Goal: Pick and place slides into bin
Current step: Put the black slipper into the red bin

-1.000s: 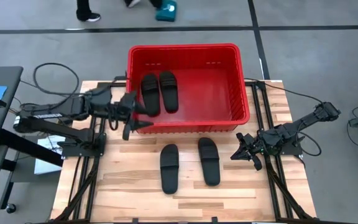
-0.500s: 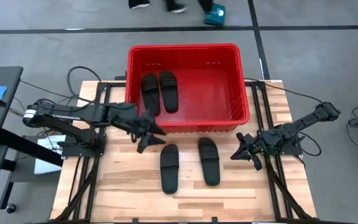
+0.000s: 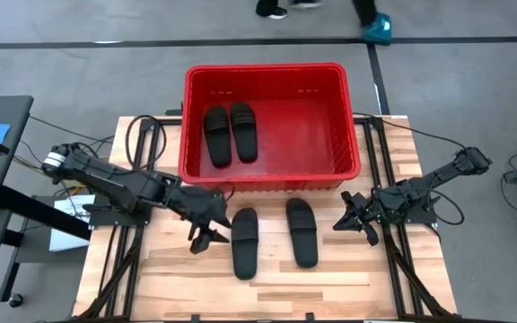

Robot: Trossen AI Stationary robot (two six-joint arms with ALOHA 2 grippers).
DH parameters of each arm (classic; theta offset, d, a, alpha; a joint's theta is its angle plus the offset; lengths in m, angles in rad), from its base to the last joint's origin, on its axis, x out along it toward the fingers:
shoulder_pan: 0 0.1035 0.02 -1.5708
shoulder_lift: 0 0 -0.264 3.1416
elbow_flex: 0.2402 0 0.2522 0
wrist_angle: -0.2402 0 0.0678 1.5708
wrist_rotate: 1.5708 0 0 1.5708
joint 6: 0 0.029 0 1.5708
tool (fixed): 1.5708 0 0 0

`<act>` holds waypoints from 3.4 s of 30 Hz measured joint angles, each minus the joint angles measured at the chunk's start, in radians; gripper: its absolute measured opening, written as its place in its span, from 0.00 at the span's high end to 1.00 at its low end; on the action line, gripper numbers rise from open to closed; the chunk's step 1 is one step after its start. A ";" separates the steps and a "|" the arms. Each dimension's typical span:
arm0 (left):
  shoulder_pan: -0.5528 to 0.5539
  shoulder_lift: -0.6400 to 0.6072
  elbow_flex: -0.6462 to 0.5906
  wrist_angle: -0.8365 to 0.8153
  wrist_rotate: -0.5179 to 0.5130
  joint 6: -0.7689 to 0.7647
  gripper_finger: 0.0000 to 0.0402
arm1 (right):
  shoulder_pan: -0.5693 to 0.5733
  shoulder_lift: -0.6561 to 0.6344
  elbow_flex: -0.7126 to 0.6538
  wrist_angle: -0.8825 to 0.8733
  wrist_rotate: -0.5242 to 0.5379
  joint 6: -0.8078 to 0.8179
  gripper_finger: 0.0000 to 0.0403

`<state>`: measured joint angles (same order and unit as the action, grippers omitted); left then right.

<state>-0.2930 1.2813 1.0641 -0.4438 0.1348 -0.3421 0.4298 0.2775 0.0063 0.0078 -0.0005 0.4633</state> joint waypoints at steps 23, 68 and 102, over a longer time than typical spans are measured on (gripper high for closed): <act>-0.323 0.256 0.000 -0.010 -0.227 0.256 0.49 | 0.000 0.017 0.000 0.000 0.000 0.000 1.00; -0.300 0.620 0.251 -0.194 -0.820 0.020 0.53 | 0.000 0.017 0.000 0.000 0.000 0.000 1.00; -0.176 0.743 0.267 -0.259 -0.676 -0.004 0.73 | 0.000 0.016 0.000 0.000 0.000 0.000 1.00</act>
<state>-0.4689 2.0244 1.3309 -0.7029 -0.5413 -0.3462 0.4297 0.2938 0.0063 0.0078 -0.0002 0.4633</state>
